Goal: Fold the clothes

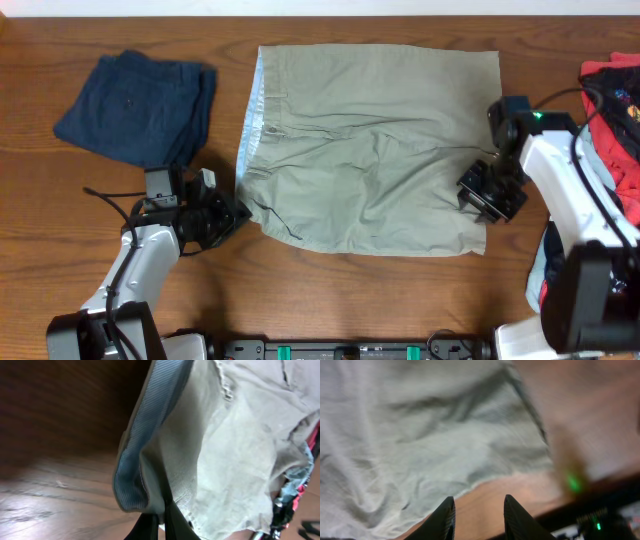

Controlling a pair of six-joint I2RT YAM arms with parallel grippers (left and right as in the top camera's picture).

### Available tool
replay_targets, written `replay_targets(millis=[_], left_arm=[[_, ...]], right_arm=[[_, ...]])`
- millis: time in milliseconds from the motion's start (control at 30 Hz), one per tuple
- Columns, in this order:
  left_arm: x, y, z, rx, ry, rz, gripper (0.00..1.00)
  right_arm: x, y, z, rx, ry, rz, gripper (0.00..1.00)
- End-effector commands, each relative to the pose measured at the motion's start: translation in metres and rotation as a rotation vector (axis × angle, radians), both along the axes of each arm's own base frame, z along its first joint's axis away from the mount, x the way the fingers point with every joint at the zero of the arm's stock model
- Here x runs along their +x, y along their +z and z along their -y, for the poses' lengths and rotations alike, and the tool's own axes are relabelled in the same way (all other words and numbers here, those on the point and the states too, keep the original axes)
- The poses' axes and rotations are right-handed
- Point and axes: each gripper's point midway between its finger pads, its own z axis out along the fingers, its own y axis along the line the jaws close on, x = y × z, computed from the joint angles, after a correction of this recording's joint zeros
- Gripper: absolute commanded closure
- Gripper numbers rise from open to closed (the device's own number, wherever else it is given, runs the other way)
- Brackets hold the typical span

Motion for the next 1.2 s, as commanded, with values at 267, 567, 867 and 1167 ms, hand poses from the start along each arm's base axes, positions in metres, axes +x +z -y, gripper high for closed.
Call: replay_targets(millis=[267, 567, 867, 1167], left_arm=[[-0.024, -0.023, -0.026, 0.172, 0.053, -0.139, 0.94], [-0.04, -0.026, -0.024, 0.165, 0.045, -0.208, 0.94], [-0.051, -0.027, -0.022, 0.159, 0.038, -0.257, 0.94], [-0.038, 0.019, -0.026, 0.212, -0.021, -0.099, 0.94]], right_arm=[[-0.075, -0.039, 0.007, -0.092, -0.147, -0.199, 0.01], [-0.087, -0.079, 0.012, -0.136, -0.235, -0.167, 0.09], [-0.059, -0.093, 0.017, -0.146, -0.236, -0.033, 0.99], [-0.057, -0.061, 0.024, -0.115, -0.101, -0.007, 0.99]])
